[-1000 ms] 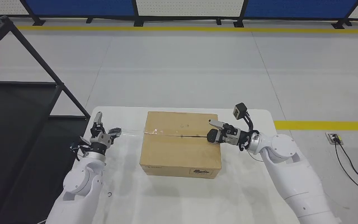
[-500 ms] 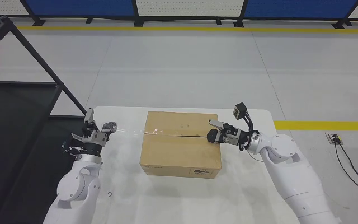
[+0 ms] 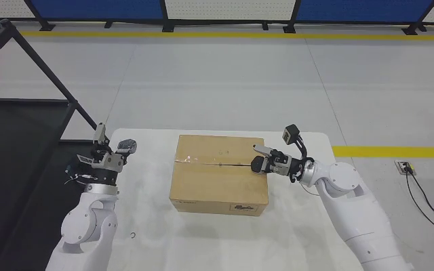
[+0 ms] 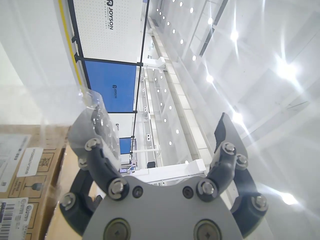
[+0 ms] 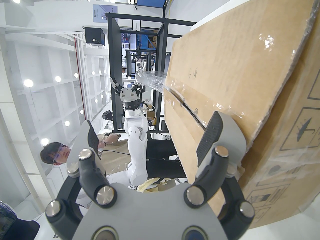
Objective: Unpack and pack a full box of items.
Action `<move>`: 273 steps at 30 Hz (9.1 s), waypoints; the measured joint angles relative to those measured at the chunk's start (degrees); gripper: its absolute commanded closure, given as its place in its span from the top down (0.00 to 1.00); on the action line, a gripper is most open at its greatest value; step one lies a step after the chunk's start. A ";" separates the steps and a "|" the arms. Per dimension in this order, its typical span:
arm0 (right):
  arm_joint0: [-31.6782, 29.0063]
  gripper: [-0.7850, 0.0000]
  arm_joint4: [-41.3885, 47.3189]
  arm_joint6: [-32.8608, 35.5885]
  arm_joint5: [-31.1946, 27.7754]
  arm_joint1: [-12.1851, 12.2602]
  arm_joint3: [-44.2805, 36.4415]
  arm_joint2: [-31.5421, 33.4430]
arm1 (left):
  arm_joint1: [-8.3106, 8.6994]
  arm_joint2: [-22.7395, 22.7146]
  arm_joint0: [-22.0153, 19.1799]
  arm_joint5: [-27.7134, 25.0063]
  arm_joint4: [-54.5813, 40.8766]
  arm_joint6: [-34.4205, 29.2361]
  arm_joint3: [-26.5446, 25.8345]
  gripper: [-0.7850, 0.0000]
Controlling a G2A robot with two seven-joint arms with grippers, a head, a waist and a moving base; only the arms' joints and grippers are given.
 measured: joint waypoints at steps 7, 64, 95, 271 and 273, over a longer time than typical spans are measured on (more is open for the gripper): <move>0.00 1.00 0.00 0.00 0.00 0.00 0.00 0.00 | -0.15 0.59 -0.67 0.44 3.17 -0.28 -2.52 1.00; -0.17 1.00 0.00 -0.22 0.01 0.00 -0.19 0.02 | -3.50 17.29 -6.90 8.82 21.72 -1.39 -9.64 1.00; -4.13 1.00 -0.02 -3.27 2.88 1.51 -3.99 3.20 | -5.31 21.11 -8.81 11.31 25.70 -3.09 -8.92 1.00; -6.63 1.00 1.30 -2.68 1.53 4.55 -8.02 3.90 | -6.89 -5.35 5.83 21.41 31.08 -27.29 -17.59 1.00; -6.60 1.00 1.11 -2.78 1.92 4.63 -8.29 4.08 | -6.80 -5.19 5.63 21.54 31.13 -27.06 -17.67 1.00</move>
